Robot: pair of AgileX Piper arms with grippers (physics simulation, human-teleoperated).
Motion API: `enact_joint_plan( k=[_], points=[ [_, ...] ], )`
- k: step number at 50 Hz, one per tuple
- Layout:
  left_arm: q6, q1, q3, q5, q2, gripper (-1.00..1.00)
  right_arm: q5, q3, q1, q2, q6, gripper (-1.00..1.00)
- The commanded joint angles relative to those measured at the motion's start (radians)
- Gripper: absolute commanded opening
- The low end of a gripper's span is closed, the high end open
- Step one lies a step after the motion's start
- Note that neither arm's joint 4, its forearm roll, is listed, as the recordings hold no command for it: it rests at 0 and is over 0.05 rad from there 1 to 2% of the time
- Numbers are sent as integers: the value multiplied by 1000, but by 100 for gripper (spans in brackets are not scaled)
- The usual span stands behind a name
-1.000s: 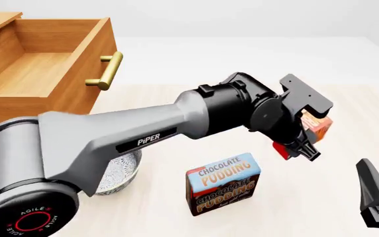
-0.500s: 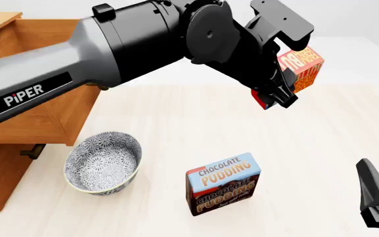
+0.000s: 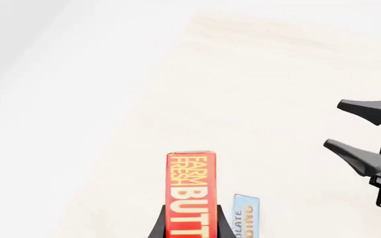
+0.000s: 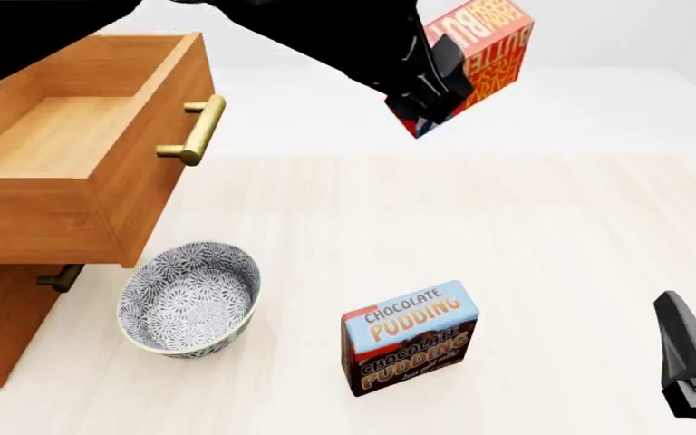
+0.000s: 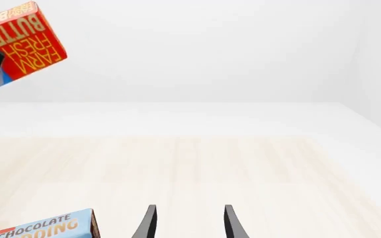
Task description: Put the butter at the back in the top drawer of the cabinet and close it.
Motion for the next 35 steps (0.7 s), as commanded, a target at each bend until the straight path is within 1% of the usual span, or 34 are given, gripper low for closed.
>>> enact_joint_plan(
  k=[1, 3, 4, 5, 9, 14, 16, 18, 21, 26, 27, 31, 32, 35],
  points=[
    [25, 55, 37, 38, -129, -100, 0, 0, 0, 0, 0, 100],
    [29, 69, 69, 43, -161, -100, 0, 0, 0, 0, 0, 100],
    [29, 69, 70, 43, -162, -100, 0, 0, 0, 0, 0, 100],
    [39, 84, 90, 42, -186, -100, 0, 0, 0, 0, 0, 100],
    [52, 128, 117, 72, -252, -100, 0, 0, 0, 0, 0, 100],
    [56, 154, 120, 103, -293, -100, 0, 0, 0, 0, 0, 100],
    [34, 142, 101, 125, -286, -100, 0, 0, 0, 0, 0, 100],
    [52, 167, 121, 133, -324, -100, 0, 0, 0, 0, 0, 100],
    [50, 185, 104, 164, -343, -100, 0, 0, 0, 0, 0, 100],
    [56, 216, 107, 190, -380, -100, 0, 0, 0, 0, 0, 100],
    [64, 235, 118, 198, -401, -100, 0, 0, 0, 0, 0, 100],
    [63, 268, 100, 233, -427, -100, 0, 0, 0, 0, 0, 100],
    [68, 288, 137, 232, -449, -100, 0, 0, 0, 0, 0, 100],
    [60, 288, 136, 240, -454, -100, 0, 0, 0, 0, 0, 100]
  ],
)
